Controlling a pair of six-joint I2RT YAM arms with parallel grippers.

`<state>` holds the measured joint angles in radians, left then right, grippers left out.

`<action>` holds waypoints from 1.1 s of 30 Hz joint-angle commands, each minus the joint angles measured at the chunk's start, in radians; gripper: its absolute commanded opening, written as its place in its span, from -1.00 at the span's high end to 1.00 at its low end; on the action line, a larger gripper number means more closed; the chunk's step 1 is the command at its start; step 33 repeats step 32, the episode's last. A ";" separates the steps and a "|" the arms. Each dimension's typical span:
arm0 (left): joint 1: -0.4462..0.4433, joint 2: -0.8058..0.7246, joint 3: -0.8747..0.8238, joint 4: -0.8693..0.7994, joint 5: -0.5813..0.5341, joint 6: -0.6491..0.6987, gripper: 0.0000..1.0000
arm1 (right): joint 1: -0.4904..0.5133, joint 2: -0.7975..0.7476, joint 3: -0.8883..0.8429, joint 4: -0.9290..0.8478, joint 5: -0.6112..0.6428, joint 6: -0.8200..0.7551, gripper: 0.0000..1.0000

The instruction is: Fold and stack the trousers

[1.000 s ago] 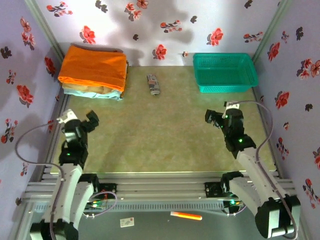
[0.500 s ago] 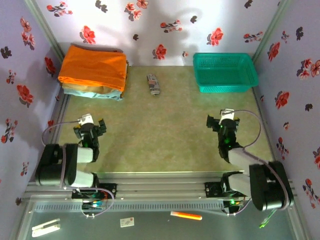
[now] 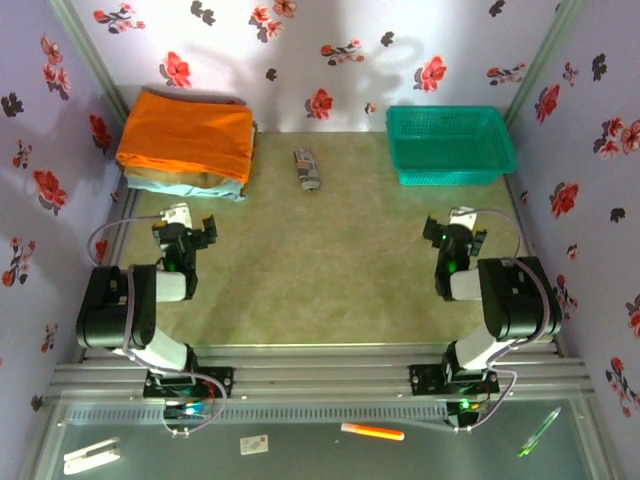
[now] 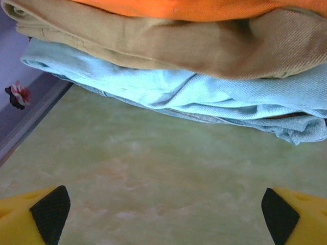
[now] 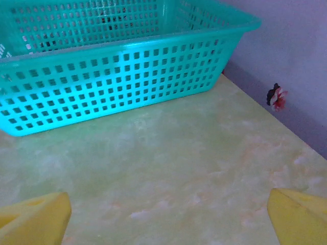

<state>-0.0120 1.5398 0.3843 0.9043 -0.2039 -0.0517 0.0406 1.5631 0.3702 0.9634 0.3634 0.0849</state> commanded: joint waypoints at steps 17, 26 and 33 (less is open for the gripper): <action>0.005 0.002 0.004 -0.008 0.024 0.026 -0.99 | 0.005 -0.009 0.002 -0.057 -0.007 0.027 -0.98; 0.001 0.004 0.010 -0.018 0.037 0.033 -0.99 | 0.005 -0.009 0.003 -0.057 -0.005 0.027 -0.98; 0.001 0.004 0.009 -0.017 0.037 0.033 -0.99 | 0.005 -0.008 0.002 -0.057 -0.005 0.027 -0.98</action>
